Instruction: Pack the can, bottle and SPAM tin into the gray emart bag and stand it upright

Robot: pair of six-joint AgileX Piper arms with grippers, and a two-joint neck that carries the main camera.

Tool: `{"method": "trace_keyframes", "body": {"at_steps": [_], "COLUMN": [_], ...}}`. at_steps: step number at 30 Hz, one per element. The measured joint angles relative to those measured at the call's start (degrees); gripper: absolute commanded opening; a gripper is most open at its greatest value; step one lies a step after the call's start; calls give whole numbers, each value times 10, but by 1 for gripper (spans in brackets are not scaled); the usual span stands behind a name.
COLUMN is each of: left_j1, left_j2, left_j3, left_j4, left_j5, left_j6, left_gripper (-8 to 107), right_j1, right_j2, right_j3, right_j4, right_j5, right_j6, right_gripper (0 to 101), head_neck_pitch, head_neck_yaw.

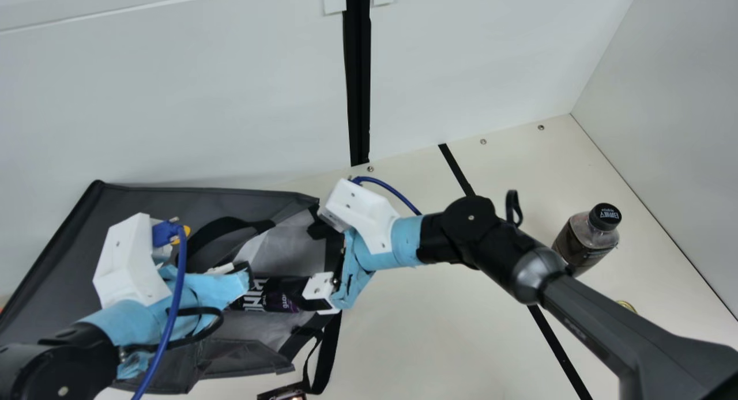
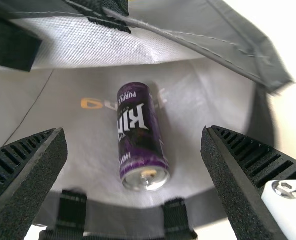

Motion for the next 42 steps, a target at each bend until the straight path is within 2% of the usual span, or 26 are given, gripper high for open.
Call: {"method": "trace_keyframes", "body": {"at_steps": [10, 20, 31, 42], "left_j1": [0, 0, 0, 0], "left_j2": [0, 0, 0, 0], "left_j3": [0, 0, 0, 0], "left_j4": [0, 0, 0, 0], "left_j5": [0, 0, 0, 0], "left_j6": [0, 0, 0, 0], "left_gripper": [-8, -8, -8, -8], "right_j1": [-42, -94, -151, -193], "right_j2": [-75, -141, -193, -211], "right_j3": [37, 53, 51, 21], "right_j4": [-40, -93, -142, -205], "right_j5": [6, 16, 27, 27], "right_j6": [24, 58, 91, 122], "right_gripper": [95, 95, 95, 95], "head_neck_pitch": [0, 0, 0, 0], "head_neck_yaw": [-1, -1, -1, -1]}}
